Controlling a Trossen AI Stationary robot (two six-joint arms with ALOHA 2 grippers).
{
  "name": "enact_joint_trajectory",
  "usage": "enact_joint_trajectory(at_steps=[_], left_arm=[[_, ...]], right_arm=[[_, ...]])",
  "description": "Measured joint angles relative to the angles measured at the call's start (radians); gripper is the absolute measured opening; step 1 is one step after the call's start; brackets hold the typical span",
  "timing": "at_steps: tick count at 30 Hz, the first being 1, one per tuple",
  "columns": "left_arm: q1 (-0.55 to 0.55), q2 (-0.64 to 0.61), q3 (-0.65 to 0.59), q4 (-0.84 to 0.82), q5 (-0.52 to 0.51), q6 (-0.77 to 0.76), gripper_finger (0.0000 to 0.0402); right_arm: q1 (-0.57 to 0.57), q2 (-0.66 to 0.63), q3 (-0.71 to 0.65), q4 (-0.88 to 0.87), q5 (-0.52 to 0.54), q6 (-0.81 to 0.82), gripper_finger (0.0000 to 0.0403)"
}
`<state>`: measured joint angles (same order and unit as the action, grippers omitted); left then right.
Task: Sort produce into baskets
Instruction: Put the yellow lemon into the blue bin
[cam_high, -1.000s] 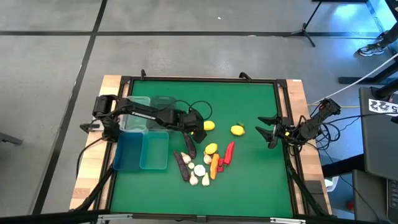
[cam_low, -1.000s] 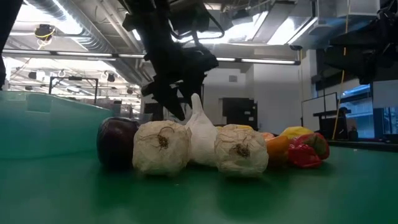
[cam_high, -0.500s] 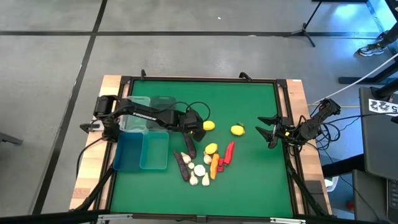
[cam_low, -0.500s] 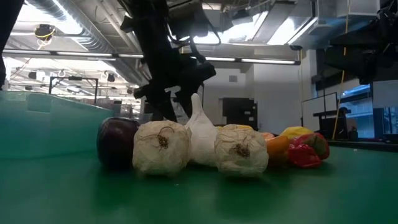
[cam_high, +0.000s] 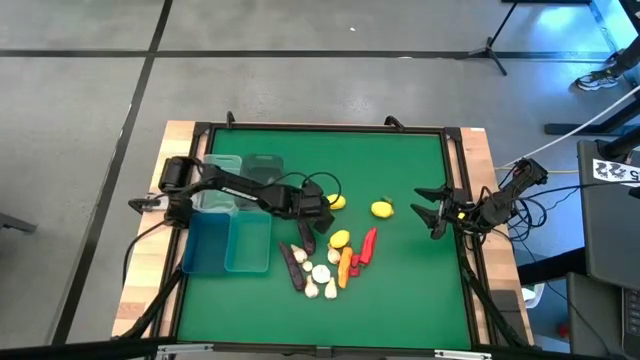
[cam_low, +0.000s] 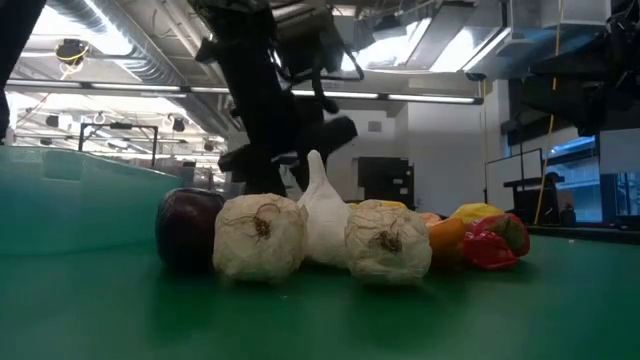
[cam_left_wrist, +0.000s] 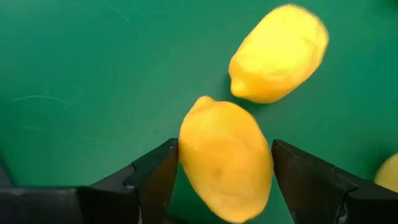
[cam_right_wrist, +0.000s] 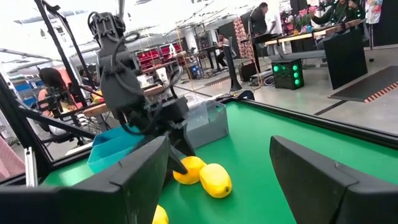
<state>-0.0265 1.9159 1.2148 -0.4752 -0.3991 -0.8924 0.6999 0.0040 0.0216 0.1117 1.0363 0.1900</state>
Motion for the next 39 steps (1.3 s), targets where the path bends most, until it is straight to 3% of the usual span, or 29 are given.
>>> enact_joint_trajectory(at_steps=[9,18,23,33,39], left_arm=[[0.0,0.034,0.001,0.004,0.018,0.007,0.0248],[0.0,0.032,0.008,0.012,0.043,0.058,0.0199],[0.0,0.019,0.031,0.0,0.067,0.094,0.0193],[-0.018,-0.017,0.103,-0.133,0.062,0.159,0.0192],[-0.012,-0.13,0.116,-0.284,0.026,0.17,0.0192]], right_arm=[[0.0,0.0,0.0,-0.01,0.0,0.001,0.028],[0.0,0.0,0.0,-0.009,0.0,0.0,0.028],[0.0,0.0,0.0,-0.009,0.0,0.0,0.028],[0.0,0.0,0.0,-0.009,0.0,0.0,0.028],[0.0,0.0,0.0,-0.012,-0.001,0.006,0.028]])
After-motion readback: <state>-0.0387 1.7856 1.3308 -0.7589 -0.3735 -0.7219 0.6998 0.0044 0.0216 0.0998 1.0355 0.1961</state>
